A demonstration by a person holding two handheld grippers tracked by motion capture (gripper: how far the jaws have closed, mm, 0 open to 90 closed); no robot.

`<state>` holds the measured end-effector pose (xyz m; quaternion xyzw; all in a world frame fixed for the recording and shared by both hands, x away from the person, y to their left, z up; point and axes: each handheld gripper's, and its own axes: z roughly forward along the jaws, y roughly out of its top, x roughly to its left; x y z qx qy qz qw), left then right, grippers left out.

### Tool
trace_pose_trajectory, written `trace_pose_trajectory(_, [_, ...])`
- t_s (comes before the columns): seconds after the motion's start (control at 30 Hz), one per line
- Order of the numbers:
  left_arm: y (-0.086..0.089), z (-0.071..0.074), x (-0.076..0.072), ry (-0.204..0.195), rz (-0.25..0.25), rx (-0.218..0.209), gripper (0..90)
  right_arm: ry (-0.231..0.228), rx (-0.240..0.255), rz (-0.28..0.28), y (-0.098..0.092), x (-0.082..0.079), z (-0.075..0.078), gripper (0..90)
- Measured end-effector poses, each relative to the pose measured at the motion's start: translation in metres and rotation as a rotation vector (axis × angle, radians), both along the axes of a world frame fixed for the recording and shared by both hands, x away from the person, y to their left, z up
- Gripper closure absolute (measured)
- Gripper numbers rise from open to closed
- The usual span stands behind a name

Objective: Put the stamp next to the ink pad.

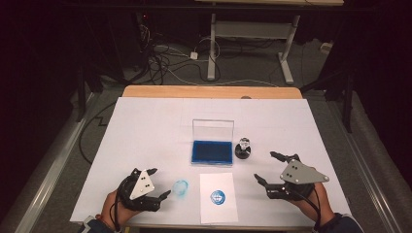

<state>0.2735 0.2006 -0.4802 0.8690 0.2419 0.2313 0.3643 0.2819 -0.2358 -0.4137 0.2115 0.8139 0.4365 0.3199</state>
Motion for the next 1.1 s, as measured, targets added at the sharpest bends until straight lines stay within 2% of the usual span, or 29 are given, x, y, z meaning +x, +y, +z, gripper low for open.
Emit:
trace_pose_trajectory(0.13, [0.000, 0.000, 0.000, -0.001, 0.001, 0.002, 17.3, -0.003, -0.031, -0.011, -0.003, -0.004, -0.006, 19.3])
trace_pose_trajectory(0.5, [-0.001, 0.000, 0.000, 0.002, 0.000, 0.001, 17.3, 0.026, -0.050, -0.019, -0.013, -0.013, -0.029, 19.3])
trace_pose_trajectory(0.73, [-0.002, 0.000, 0.000, -0.002, -0.002, 0.001, 17.3, 0.016, -0.015, -0.021, -0.025, -0.018, -0.043, 19.4])
trace_pose_trajectory(0.8, [-0.002, 0.001, 0.000, -0.004, -0.002, 0.000, 17.3, 0.023, -0.002, -0.019, -0.029, -0.018, -0.047, 19.3])
trace_pose_trajectory(0.9, [-0.003, 0.000, 0.000, -0.005, -0.004, 0.003, 17.4, 0.043, -0.009, -0.025, -0.032, -0.018, -0.052, 19.2])
trace_pose_trajectory(1.0, [-0.003, 0.000, -0.002, -0.004, -0.007, 0.007, 17.3, 0.058, 0.009, -0.031, -0.035, -0.017, -0.053, 19.3])
trace_pose_trajectory(1.1, [-0.004, 0.001, -0.003, -0.009, -0.011, 0.006, 17.4, 0.053, 0.032, -0.031, -0.036, -0.017, -0.051, 19.4])
